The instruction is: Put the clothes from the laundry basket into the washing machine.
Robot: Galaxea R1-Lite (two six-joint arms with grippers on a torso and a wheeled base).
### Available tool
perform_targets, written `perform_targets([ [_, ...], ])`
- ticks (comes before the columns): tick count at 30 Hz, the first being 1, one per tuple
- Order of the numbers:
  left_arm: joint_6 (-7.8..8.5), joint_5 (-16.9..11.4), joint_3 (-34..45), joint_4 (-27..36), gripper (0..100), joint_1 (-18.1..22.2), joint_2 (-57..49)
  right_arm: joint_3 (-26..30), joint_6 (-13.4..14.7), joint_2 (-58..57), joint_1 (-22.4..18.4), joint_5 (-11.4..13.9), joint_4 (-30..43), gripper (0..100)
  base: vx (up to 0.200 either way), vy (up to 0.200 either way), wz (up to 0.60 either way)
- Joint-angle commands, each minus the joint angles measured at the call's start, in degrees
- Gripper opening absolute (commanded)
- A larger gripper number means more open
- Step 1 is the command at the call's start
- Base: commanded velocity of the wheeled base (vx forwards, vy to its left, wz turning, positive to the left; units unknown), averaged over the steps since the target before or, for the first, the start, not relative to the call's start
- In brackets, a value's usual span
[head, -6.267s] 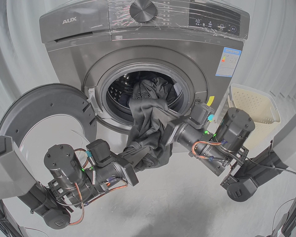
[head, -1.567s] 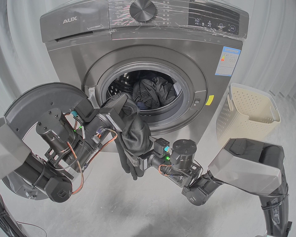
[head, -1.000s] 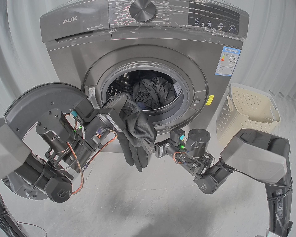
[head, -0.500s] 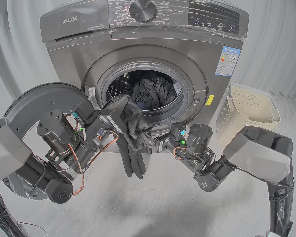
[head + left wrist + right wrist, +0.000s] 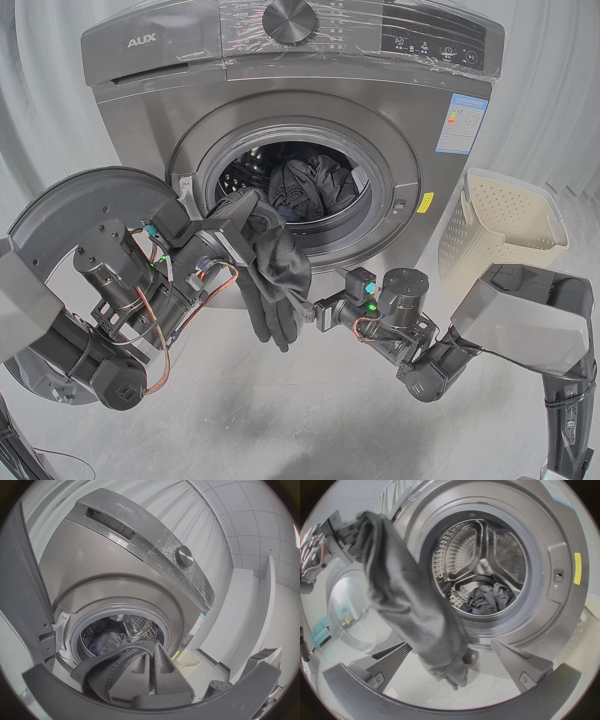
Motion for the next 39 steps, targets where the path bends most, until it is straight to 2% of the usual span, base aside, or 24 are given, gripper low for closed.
perform_targets([
  [1,-0.08,0.39,-0.15,-0.23,0,0.04,0.04,1.72,-0.04,-2.39,2.82,0.18,-0.21,100,0.000,0.000,0.00],
  [8,-0.08,0.65,-0.42,-0.23,0,0.04,0.12,-0.39,-0.04,-3.00,5.90,0.18,0.31,100,0.000,0.000,0.00],
  [15,-0.08,0.65,-0.42,-0.23,0,0.04,0.04,-6.81,-0.13,0.87,5.11,0.62,0.67,100,0.000,0.000,0.00],
  [22,-0.17,0.65,-0.42,-0.23,0,0.04,0.04,-10.33,-0.57,3.15,4.67,0.62,1.02,100,0.000,0.000,0.00],
  [28,-0.35,0.65,-0.42,-0.23,0,0.04,0.12,-9.89,-0.57,2.80,3.70,0.62,0.40,100,0.000,0.000,0.00],
  [39,-0.35,0.65,-0.86,-0.23,0,0.65,0.12,-4.88,-0.57,0.43,5.99,0.62,0.05,100,0.000,0.000,0.00],
])
